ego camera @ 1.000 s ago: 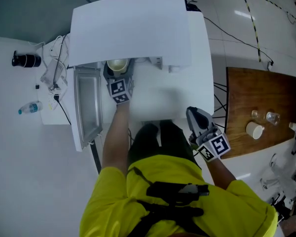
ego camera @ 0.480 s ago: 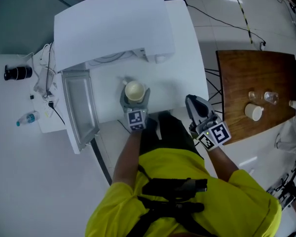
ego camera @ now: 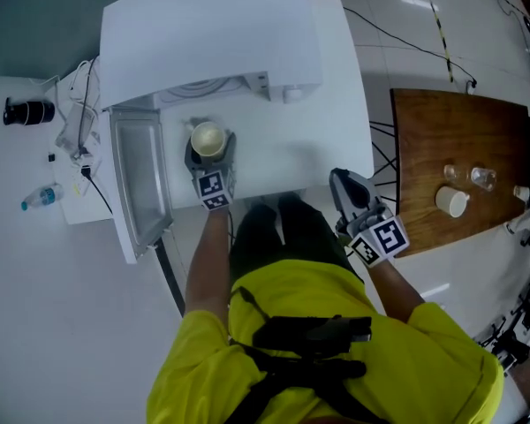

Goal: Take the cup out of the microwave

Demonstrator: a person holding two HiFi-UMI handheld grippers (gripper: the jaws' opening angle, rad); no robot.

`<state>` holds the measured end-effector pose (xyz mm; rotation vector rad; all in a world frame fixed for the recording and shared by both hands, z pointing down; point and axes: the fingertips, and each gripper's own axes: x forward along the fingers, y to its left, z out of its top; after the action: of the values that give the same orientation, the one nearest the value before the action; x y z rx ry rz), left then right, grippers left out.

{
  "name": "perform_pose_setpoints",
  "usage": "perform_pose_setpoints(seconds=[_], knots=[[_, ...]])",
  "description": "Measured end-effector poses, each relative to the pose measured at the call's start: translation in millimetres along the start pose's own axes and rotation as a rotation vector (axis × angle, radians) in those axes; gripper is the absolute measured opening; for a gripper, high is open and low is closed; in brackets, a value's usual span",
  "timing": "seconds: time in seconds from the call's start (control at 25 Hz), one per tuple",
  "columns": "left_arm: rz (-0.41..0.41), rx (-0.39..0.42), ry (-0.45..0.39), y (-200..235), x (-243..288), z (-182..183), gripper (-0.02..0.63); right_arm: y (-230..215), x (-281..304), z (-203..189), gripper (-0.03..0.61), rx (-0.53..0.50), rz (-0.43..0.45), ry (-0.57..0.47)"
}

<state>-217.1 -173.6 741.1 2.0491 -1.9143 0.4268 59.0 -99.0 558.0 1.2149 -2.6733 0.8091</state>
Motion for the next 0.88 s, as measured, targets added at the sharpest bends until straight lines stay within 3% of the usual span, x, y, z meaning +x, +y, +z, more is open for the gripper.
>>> perform_pose_setpoints(seconds=[0.32,0.4,0.64,0.68,0.76,0.8,0.88], knots=[[0.015,-0.048,0.013,-0.9,0.5,-6.8,0.449,10.2,5.6,8.4,0.005,0.0,0.013,-0.007],[0.004,-0.041,0.032,-3.4,-6.9,-13.5,0.482,10.2,6.0,12.1,0.005,-0.005,0.009,-0.009],[-0.006,-0.078,0.124,-6.7,-89.2,-2.1,0.487,17.9,4.4,50.9,0.005,-0.051,-0.007,-0.07],[0.016,-0.076,0.146,-1.0,-106.8,9.8,0.45,19.7,4.1,60.8,0.005,-0.067,-0.016,-0.079],[0.057,-0.089,0.145,13.5,-137.8,52.9,0.29,24.3,3.7,84.8,0.005,-0.105,-0.037,-0.102],[0.055,-0.102,0.109,18.1,-151.5,84.8,0.182,27.9,3.0,98.4,0.005,-0.125,-0.047,-0.118],[0.014,-0.113,0.004,21.7,-176.1,154.9,0.101,38.2,0.0,127.2,0.005,-0.165,-0.06,-0.156]])
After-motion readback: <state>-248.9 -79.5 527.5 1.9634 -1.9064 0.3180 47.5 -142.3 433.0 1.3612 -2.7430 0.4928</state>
